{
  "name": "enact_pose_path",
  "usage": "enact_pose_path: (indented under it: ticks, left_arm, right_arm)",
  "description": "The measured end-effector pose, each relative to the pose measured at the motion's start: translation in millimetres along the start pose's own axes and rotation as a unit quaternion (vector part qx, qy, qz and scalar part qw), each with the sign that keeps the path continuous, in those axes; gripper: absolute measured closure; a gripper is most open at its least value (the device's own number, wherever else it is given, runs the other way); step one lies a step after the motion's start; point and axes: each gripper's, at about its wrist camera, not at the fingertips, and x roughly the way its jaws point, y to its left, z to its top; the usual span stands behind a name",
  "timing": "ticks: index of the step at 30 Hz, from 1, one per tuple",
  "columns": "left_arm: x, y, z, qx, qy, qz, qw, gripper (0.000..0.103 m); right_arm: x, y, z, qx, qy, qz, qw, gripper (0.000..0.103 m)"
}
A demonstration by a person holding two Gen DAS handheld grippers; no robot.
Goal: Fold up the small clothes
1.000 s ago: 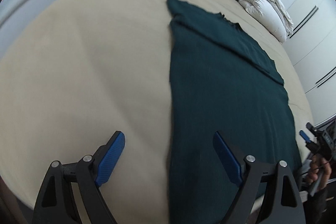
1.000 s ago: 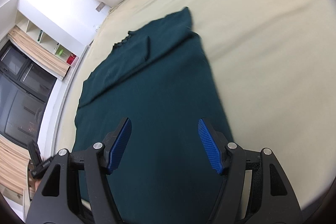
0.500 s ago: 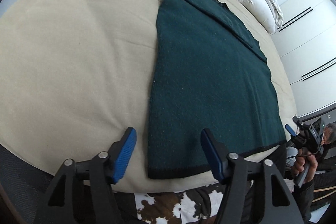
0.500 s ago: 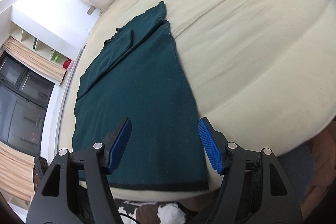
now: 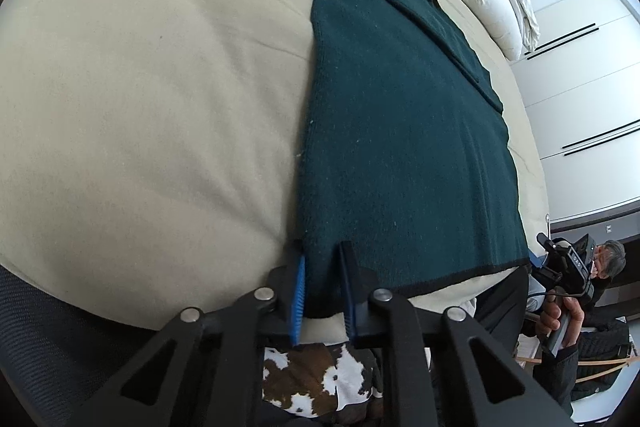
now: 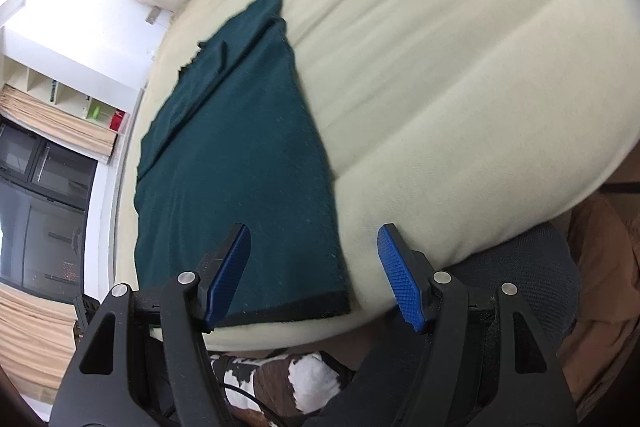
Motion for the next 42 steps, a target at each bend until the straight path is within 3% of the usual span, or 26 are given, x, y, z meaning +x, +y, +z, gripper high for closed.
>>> enact_pose_path:
  ticks: [8, 12, 13, 15, 16, 19, 21, 24, 31, 35, 42]
  left_arm:
    - [-1, 2, 0, 0.002, 0.002, -0.005, 1.0000, 0.089]
    - [-2, -1, -2, 0.012, 0.001, 0.001, 0.9999, 0.092]
    - [-2, -3, -3, 0.015, 0.000, 0.002, 0.9999, 0.094]
    - [-2, -6, -4, 0.023, -0.003, 0.007, 0.9997, 0.095]
    - [-3, -7, -5, 0.027, -0.004, 0.009, 0.9996, 0.095]
    - [-8, -9, -5, 0.027, -0.010, 0.001, 0.9996, 0.096]
    - [-13, -8, -4, 0.020, -0.015, -0.023, 0.9994, 0.096]
    - [-25, -6, 3, -0.006, -0.029, -0.086, 0.9958, 0.096]
    - [-53, -7, 39, -0.057, -0.087, -0.206, 0.9730, 0.096]
    - [-62, -14, 66, -0.063, -0.113, -0.235, 0.9633, 0.096]
    - [-59, -24, 126, -0.079, -0.148, -0.258, 0.9515, 0.096]
  right_arm:
    - [16, 3, 0, 0.000, 0.044, 0.005, 0.999, 0.039]
    - [22, 4, -1, -0.008, 0.061, 0.000, 0.998, 0.059]
    - [25, 6, -2, -0.016, 0.068, -0.004, 0.998, 0.070]
    - [27, 6, -4, -0.021, 0.076, -0.006, 0.997, 0.078]
    - [28, 6, -5, -0.022, 0.078, -0.004, 0.997, 0.087]
    - [27, 7, -7, -0.024, 0.080, 0.002, 0.997, 0.094]
    - [26, 14, -8, -0.032, 0.077, 0.010, 0.996, 0.094]
    - [22, 25, -4, -0.041, 0.068, 0.044, 0.996, 0.094]
    - [20, 65, 27, -0.048, 0.041, 0.133, 0.989, 0.094]
    - [26, 88, 58, -0.045, 0.022, 0.165, 0.985, 0.094]
    - [44, 120, 117, -0.049, -0.012, 0.177, 0.983, 0.094]
